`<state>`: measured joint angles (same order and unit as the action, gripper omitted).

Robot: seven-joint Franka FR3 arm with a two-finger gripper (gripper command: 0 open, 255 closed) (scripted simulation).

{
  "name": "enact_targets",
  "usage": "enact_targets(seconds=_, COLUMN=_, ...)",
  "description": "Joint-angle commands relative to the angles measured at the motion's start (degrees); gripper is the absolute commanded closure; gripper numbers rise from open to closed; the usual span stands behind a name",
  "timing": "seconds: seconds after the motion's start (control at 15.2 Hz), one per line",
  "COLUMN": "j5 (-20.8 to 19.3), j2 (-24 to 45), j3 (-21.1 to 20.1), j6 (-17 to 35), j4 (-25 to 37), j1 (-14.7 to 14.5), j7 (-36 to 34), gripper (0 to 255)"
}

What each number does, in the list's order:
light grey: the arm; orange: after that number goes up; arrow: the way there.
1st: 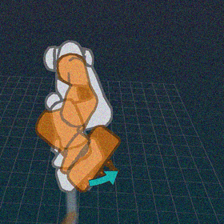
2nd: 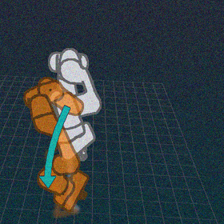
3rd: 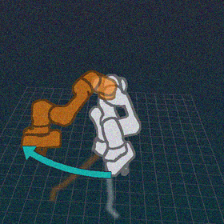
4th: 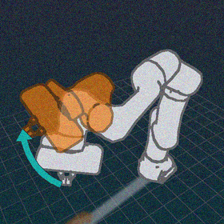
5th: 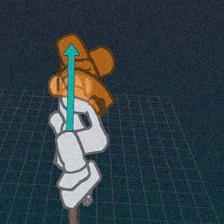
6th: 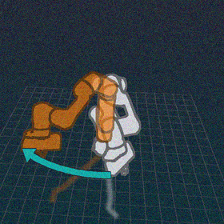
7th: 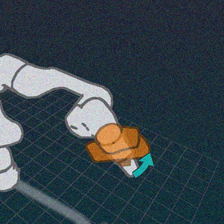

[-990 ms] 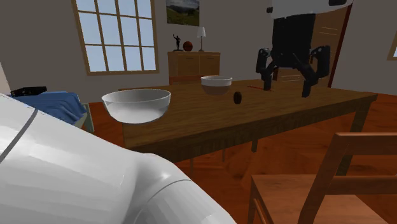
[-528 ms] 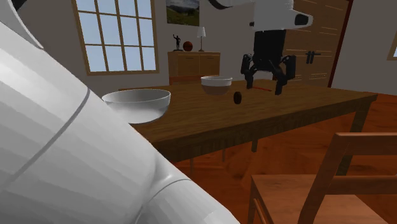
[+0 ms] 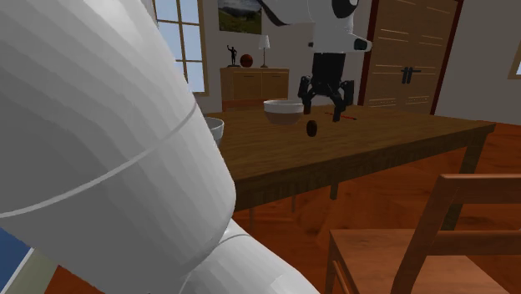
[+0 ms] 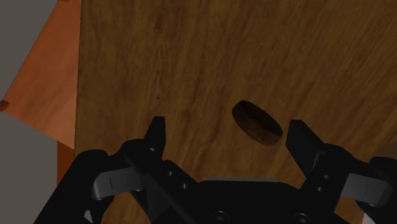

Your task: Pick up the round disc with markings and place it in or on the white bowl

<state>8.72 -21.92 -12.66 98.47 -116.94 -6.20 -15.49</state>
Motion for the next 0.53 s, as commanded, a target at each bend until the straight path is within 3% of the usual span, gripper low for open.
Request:
enact_targets(seconds=0.0, j5=0.5, j2=3.7, j3=-1.6, j6=0.5, j4=3.0, j1=-0.7, j7=-1.6, gripper=0)
enact_targets(seconds=0.46, j5=0.8, j2=4.6, j3=-2.4, j6=5.2, j4=-0.8, j1=-1.1, j7=-1.8, gripper=0)
